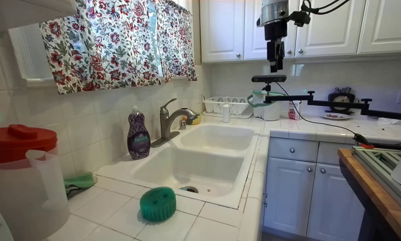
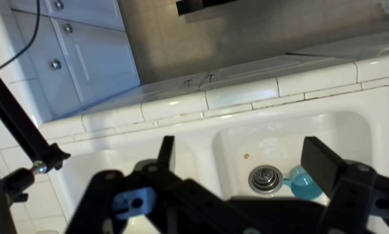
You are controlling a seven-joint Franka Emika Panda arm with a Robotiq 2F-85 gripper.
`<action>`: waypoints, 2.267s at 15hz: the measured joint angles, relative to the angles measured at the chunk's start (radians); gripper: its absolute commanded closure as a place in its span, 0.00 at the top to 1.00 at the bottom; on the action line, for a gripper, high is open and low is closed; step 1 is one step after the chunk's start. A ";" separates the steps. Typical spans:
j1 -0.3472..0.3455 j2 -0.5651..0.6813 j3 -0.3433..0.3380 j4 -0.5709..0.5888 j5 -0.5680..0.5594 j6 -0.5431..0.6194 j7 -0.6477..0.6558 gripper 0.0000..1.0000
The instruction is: Remove the red lid from the clear jug.
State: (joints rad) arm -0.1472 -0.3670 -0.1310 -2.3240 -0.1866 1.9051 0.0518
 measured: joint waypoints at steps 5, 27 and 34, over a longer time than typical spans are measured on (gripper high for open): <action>0.029 0.016 0.016 0.011 0.000 0.241 -0.052 1.00; 0.179 0.493 0.086 0.561 0.635 0.491 -0.866 1.00; 0.117 0.521 0.120 0.583 0.666 0.403 -0.898 1.00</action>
State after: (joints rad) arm -0.0301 0.1536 -0.0108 -1.7409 0.4797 2.3085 -0.8467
